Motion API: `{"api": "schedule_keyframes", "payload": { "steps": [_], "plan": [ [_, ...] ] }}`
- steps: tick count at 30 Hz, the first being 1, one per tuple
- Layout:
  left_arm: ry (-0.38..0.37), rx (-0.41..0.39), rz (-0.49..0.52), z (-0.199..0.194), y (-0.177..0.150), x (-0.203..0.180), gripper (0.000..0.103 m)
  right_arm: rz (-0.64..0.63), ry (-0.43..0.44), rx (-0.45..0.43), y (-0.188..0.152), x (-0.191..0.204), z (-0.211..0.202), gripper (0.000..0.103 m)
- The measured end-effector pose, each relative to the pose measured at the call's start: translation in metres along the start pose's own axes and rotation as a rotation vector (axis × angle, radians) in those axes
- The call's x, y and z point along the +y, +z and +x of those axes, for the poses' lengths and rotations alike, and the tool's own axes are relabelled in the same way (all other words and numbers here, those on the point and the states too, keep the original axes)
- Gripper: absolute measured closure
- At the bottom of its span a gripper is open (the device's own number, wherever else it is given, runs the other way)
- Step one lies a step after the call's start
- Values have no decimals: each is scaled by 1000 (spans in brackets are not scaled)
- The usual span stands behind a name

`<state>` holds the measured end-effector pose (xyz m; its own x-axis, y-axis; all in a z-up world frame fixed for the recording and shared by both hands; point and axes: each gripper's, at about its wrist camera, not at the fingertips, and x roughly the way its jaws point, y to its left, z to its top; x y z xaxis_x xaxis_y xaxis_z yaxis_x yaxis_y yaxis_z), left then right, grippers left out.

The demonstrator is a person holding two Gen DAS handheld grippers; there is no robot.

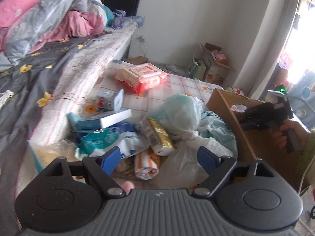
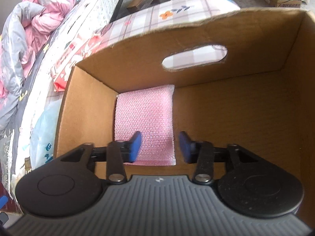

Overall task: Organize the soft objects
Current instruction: 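Grasp the blue bandage box from the pile with the right tool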

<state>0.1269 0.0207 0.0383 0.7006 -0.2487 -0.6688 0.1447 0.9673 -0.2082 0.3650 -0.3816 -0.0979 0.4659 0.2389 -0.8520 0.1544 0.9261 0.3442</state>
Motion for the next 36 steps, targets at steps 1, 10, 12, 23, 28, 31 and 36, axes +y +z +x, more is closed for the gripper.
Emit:
{"api": "schedule_keyframes", "payload": {
  "steps": [1,10,12,23,28,31,36],
  "plan": [
    [7,-5,-2,-3,-2,3,15,0,-3,-8,-2,-1,-4,53],
    [51,-64,-13,-27,-6,39,15,-17,-40,-158,-4,28,-69,51],
    [64,-73,2,-29,0,47,15,-36,-13,-193,-4,49,-88,51],
    [48,51,54,13,57,103,16,-135,381,116,-24,227,-56,54],
    [-36,181,68,56,78,118,15,-159,381,274,-26,290,8,57],
    [-74,250,91,84,87,122,9,-128,342,337,-18,306,46,58],
    [-66,341,123,130,98,126,9,-66,290,411,-6,299,97,59]
  ]
}}
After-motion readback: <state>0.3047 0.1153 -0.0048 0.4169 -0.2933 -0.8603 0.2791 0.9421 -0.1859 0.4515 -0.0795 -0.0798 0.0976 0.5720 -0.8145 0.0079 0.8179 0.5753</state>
